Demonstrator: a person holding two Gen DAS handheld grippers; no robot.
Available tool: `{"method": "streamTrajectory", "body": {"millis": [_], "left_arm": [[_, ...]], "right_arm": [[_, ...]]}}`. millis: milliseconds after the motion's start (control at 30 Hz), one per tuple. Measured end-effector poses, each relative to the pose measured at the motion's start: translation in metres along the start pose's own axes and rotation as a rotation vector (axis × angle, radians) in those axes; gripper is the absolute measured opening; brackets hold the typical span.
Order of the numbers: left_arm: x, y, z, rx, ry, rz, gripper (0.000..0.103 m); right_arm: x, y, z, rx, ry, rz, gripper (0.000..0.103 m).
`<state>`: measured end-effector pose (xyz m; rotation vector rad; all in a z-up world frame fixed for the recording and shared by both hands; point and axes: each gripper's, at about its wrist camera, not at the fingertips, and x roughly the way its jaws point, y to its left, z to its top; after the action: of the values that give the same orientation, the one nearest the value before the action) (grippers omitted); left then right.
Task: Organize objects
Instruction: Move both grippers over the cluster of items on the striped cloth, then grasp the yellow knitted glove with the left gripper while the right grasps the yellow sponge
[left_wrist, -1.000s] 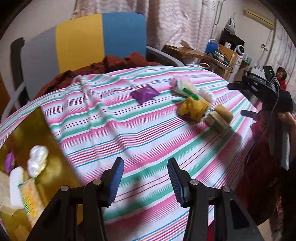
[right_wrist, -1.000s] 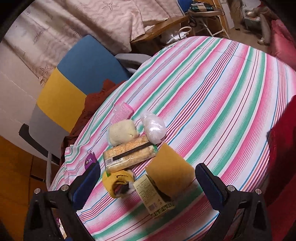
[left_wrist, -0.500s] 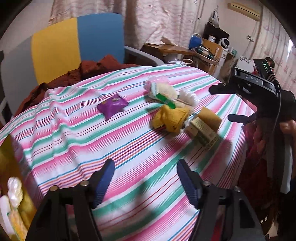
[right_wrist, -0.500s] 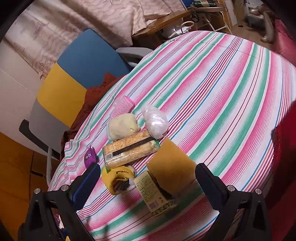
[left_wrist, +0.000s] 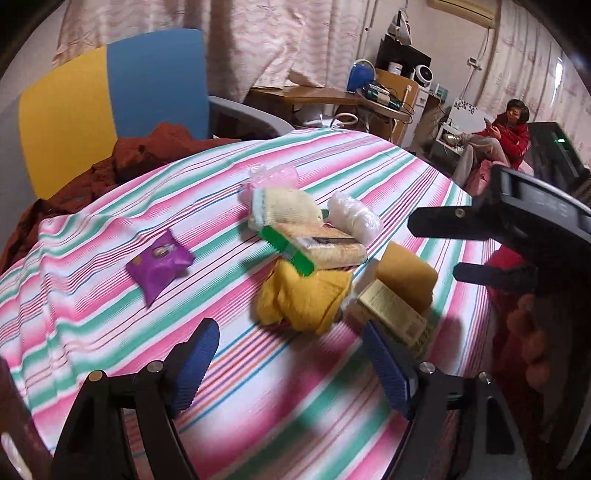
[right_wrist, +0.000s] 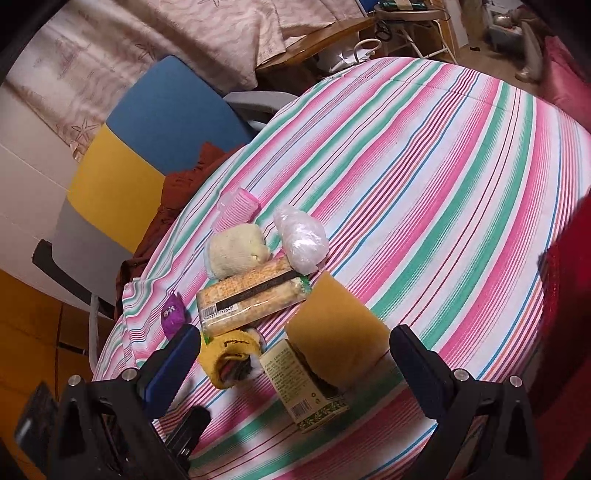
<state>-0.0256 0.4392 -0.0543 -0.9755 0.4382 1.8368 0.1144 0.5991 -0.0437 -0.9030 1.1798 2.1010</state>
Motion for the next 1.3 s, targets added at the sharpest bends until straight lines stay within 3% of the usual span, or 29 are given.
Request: {"method": "streamTrajectory", "body": {"millis": [467, 500, 533, 567, 700, 1300], "left_arm": [[0.069, 0.011, 0.024, -0.041, 0.071, -0.102, 0.081], [0.072, 0.012, 0.023, -0.049, 0.074, -0.116, 0.075], [0.075, 0.013, 0.021, -0.053, 0.084, -0.135, 0.062], [0.077, 0.013, 0.018, -0.048, 0.086, -0.137, 0.061], [0.065, 0.009, 0.006, -0.01, 0.067, -0.128, 0.052], [-0.018, 0.036, -0.094, -0.139, 0.024, -0.042, 0.052]], "right_arm": [[0.003, 0.0, -0.001, -0.001, 0.021, -0.003, 0.103], [0.003, 0.0, -0.001, -0.001, 0.022, -0.004, 0.103], [0.004, 0.0, 0.0, -0.001, 0.024, -0.006, 0.103], [0.004, 0.001, 0.0, -0.001, 0.023, -0.008, 0.103], [0.006, 0.002, 0.0, -0.006, 0.028, -0.021, 0.103], [0.013, -0.001, 0.001, 0.02, 0.054, -0.085, 0.103]]}}
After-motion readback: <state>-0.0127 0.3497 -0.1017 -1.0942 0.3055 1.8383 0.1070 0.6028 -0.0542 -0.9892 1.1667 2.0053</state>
